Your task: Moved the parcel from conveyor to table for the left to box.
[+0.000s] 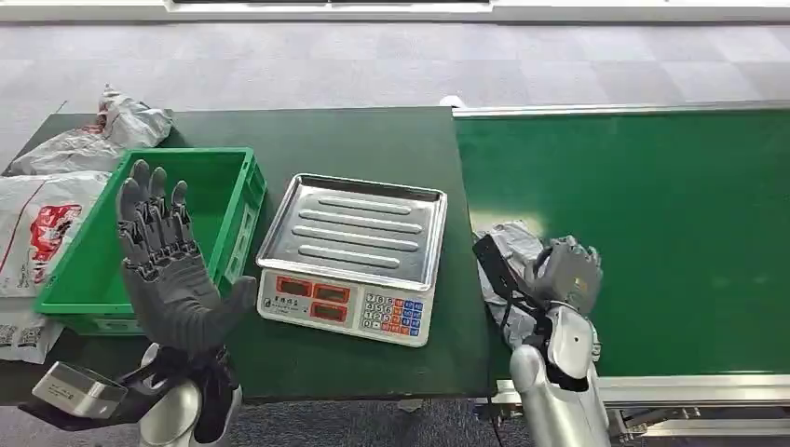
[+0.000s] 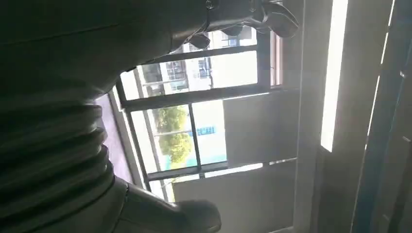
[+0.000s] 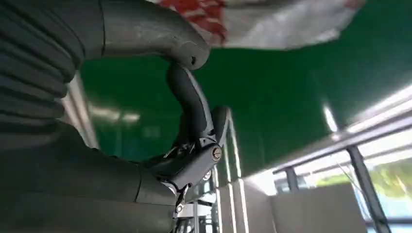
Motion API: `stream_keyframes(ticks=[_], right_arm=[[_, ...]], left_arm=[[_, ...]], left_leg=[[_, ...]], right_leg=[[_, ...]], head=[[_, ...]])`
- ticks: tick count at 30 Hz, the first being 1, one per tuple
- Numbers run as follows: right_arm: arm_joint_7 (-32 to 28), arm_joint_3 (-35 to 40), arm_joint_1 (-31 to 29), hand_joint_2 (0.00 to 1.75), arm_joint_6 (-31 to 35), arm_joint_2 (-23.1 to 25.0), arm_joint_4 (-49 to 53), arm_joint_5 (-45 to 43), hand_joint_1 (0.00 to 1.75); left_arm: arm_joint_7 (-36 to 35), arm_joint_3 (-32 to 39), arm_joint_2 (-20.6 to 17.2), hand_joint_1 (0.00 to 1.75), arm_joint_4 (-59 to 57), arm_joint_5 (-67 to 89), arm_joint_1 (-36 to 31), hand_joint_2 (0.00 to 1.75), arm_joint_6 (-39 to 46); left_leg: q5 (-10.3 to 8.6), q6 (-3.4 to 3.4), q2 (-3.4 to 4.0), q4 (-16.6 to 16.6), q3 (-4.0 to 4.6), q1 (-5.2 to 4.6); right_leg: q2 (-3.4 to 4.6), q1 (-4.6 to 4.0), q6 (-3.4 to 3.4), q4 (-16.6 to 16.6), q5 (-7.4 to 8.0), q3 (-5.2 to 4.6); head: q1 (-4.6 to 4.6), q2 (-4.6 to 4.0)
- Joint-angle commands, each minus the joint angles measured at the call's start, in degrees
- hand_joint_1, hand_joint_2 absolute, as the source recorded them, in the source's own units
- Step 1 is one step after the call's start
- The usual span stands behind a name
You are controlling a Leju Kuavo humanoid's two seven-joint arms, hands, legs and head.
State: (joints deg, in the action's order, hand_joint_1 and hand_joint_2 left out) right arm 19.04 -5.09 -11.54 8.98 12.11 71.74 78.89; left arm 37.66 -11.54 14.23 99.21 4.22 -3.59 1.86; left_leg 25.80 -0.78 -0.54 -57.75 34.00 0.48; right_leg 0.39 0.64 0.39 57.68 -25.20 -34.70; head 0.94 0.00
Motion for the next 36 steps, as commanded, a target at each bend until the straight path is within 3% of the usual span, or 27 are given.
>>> stream_keyframes(ticks=[1, 2, 3, 8, 12, 26, 29, 30, 32, 34, 35, 36], right_arm=[[-0.88, -6.99, -10.05, 1.75, 4.07, -4.06, -40.39, -0.30, 0.00], [-1.36, -7.27, -10.50, 1.75, 4.19, -4.09, -41.68, -0.55, 0.00], [-1.48, -7.48, -10.89, 0.00, 4.70, -4.09, -42.58, -0.40, 0.00], [-1.45, -7.75, -11.96, 0.00, 4.87, -4.02, -44.06, -0.33, 0.00], [-0.81, -8.15, -12.88, 0.00, 10.61, -3.66, -43.84, 0.42, 0.00], [-0.77, -8.19, -13.11, 0.00, 10.44, -3.71, -43.90, 0.41, 0.00], [0.06, -8.67, -13.32, 0.00, 14.18, -3.50, -43.35, 1.65, 0.00], [0.06, -8.67, -13.32, 1.75, 14.18, -3.50, -43.35, 1.65, 0.00], [-2.64, -10.75, -14.42, 1.75, 5.16, -3.34, -45.98, -1.12, 0.00], [-13.90, -10.83, -15.23, 1.75, -5.97, -3.61, -49.92, -5.14, 0.00], [-21.27, -11.66, -15.64, 1.75, -7.04, -2.92, -51.29, -8.38, 0.00], [-23.94, -11.60, -15.97, 1.75, -7.65, -2.52, -51.86, -9.26, 0.00]], left_arm=[[-0.46, -1.01, -1.54, 0.00, -4.05, -0.74, -1.47, 1.75, -0.46], [-0.43, -0.98, -1.63, 0.00, -3.85, -0.79, -1.16, 1.75, -0.44], [-0.45, -1.02, -1.69, 0.00, -3.58, -0.82, -0.83, 1.75, -0.43], [0.05, -0.70, -2.15, 0.00, -3.35, -1.08, -0.05, 1.75, -0.25], [0.40, -0.37, -2.11, 0.00, -2.14, -1.20, 0.88, 1.75, 0.16], [0.40, -0.44, -2.01, 0.00, -1.78, -1.20, 1.09, 1.75, 0.16], [0.41, -0.21, -1.89, 0.00, -1.06, -1.18, 1.69, 1.75, 0.34], [0.41, -0.21, -1.89, 0.00, -1.06, -1.18, 1.69, 1.75, 0.34], [0.28, -0.54, -2.35, 0.00, -1.97, -1.27, 1.08, 1.75, 0.42], [0.97, -0.97, -2.75, 0.00, -4.74, -1.33, -1.02, 1.75, -0.04], [1.72, -0.81, -2.72, 0.00, -5.79, -1.38, -1.69, 1.75, 0.10], [2.01, -0.63, -2.73, 0.00, -5.89, -1.38, -1.69, 1.75, 0.23]], left_leg=[[-0.01, 0.03, 0.07, 0.16, -0.29, 0.06], [-0.04, 0.03, 0.03, 0.19, -0.26, 0.01], [-0.05, 0.05, 0.06, 0.27, -0.34, 0.01], [0.01, 0.03, 0.10, 0.23, -0.33, -0.01], [0.02, 0.02, 0.14, 0.17, -0.27, -0.01], [0.01, 0.01, 0.03, 0.09, -0.13, -0.02], [0.01, 0.01, 0.02, 0.06, -0.09, -0.03], [0.02, 0.02, 0.05, 0.09, -0.14, -0.02], [0.02, 0.02, 0.10, 0.11, -0.15, -0.02], [0.00, 0.02, 0.01, 0.06, -0.08, -0.03], [-0.03, 0.02, -0.01, 0.13, -0.14, -0.02], [-0.01, 0.00, -0.03, 0.06, -0.11, 0.00]], right_leg=[[0.02, -0.07, 0.01, -0.24, 0.07, 0.31], [-0.02, -0.02, 0.01, -0.22, 0.07, 0.28], [-0.01, -0.03, 0.00, -0.31, 0.09, 0.37], [0.03, -0.02, -0.02, -0.22, 0.03, 0.28], [0.08, -0.02, 0.00, -0.17, 0.03, 0.22], [-0.02, 0.00, 0.01, -0.09, 0.00, 0.13], [-0.01, 0.02, 0.03, -0.05, 0.00, 0.09], [-0.01, 0.01, 0.02, -0.09, 0.00, 0.14], [0.04, 0.01, 0.02, -0.11, 0.02, 0.14], [-0.02, 0.01, 0.03, -0.05, 0.01, 0.10], [-0.06, 0.00, 0.02, -0.12, 0.03, 0.17], [-0.06, -0.01, 0.02, -0.08, 0.01, 0.14]], head=[[0.00, 0.00], [0.00, 0.00], [0.00, 0.00], [0.02, 0.00], [0.00, 0.00], [0.02, 0.00], [0.02, 0.00], [0.00, 0.00], [0.02, 0.00], [0.02, 0.00], [0.00, 0.00], [0.00, 0.00]])
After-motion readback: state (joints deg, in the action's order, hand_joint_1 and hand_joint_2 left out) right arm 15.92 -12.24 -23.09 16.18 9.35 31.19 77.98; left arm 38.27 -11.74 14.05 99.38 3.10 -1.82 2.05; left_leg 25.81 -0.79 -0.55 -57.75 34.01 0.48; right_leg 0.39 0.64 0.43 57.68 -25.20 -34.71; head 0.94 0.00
